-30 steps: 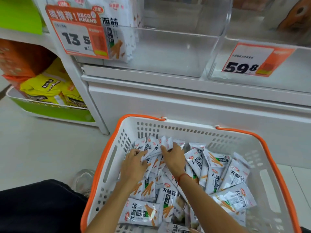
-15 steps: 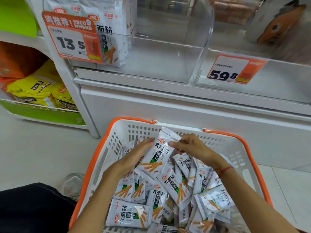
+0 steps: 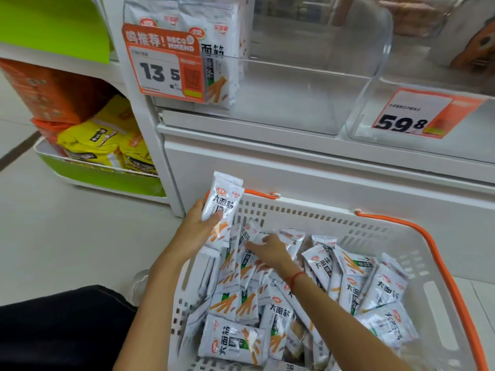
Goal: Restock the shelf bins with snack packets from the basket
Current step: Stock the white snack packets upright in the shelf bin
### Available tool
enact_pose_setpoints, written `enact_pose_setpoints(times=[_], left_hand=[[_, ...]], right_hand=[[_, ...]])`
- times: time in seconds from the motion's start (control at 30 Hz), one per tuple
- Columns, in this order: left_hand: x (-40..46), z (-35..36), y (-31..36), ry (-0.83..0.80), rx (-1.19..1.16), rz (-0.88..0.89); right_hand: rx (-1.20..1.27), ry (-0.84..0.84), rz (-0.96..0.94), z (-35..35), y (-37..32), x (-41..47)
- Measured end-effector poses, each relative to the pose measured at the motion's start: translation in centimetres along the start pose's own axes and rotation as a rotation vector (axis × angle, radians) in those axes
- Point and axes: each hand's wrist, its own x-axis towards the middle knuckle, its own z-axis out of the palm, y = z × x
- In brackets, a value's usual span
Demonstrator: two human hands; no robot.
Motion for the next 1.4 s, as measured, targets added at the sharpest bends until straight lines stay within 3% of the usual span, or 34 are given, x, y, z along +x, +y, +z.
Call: enact_pose_setpoints(times=[0.13,0.2,0.37,0.57,0.77,1.07,1.23,1.4], left_hand=[[0.0,0.0,0.5,0.044,-0.001,0.007],[0.1,0.1,0.3,0.041,0.001,-0.01],[0.0,0.9,0.5,-0.018,-0.054,-0.052],[0.2,2.7,0.9,-0.054,-0.042,-0.191],[-2.0,7.0,0.3,-0.176,0.052,-0.349],[-4.3,11.7,0.6,-0.026,-0.327,-0.51],[-5.1,12.4,1.3,-0.142,-0.437,-0.445],[-5.4,13.5,2.1,-0.147,-0.585,-0.351]], right_hand=[[-0.262,0.104,-0.053,3.1,-0.7,1.3],[-0.268,0.144,-0.061,3.7,-0.6,2.1],[-0.147,0.009,-0.105,1.8,0.4,2.3],[0.049,-0.259,-0.128,-8.0,1.1,-2.7],[0.435,-0.268,-0.192,-13.3,0.5,-6.8],[0.005,0.174,-0.359,-7.1,2.5,-7.1],[0.04,0.212,-0.484,-5.8,2.7,-7.1],[-0.144,0.35,-0.508,-4.3,3.5,-6.1]])
